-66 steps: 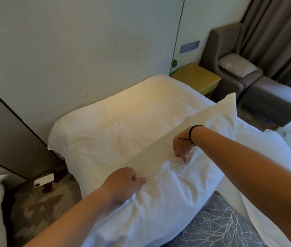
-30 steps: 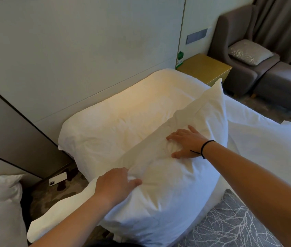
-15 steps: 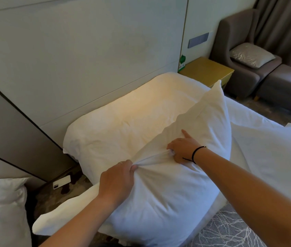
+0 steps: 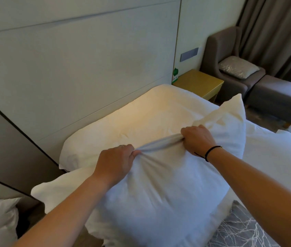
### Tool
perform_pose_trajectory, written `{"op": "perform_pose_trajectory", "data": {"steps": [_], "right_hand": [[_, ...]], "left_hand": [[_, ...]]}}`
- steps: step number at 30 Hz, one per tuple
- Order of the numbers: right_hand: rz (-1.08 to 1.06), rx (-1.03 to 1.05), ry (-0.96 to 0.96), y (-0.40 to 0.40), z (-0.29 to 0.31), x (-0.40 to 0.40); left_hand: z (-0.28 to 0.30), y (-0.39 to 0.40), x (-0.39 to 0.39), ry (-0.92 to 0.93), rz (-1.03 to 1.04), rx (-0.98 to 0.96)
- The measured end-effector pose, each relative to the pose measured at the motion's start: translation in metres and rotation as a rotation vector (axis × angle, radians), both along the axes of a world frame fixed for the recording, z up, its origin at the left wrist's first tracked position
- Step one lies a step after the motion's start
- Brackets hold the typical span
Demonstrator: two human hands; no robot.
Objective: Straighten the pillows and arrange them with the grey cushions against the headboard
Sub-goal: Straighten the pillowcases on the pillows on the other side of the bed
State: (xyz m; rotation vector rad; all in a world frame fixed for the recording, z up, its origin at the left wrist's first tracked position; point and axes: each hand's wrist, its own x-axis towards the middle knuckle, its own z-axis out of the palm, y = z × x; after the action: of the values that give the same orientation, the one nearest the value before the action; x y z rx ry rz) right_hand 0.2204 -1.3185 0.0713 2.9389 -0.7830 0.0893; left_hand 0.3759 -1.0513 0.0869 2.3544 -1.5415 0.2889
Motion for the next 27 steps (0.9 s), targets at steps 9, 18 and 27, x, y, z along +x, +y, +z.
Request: {"op": "perform_pose_trajectory", "data": {"steps": [9, 18, 27], "right_hand": [[-0.128, 0.023, -0.174, 0.013, 0.035, 0.080], [-0.229, -0.085, -0.045, -0.025, 0.024, 0.275], [-0.224, -0.207, -0.126, -0.115, 0.107, 0.542]], "left_hand": [[0.052, -0.043, 0.154, -0.026, -0.008, 0.010], [0.012, -0.082, 0.352, 0.107, -0.096, 0.026], [0.037, -0.131, 0.540, 0.240, 0.024, -0.250]]}}
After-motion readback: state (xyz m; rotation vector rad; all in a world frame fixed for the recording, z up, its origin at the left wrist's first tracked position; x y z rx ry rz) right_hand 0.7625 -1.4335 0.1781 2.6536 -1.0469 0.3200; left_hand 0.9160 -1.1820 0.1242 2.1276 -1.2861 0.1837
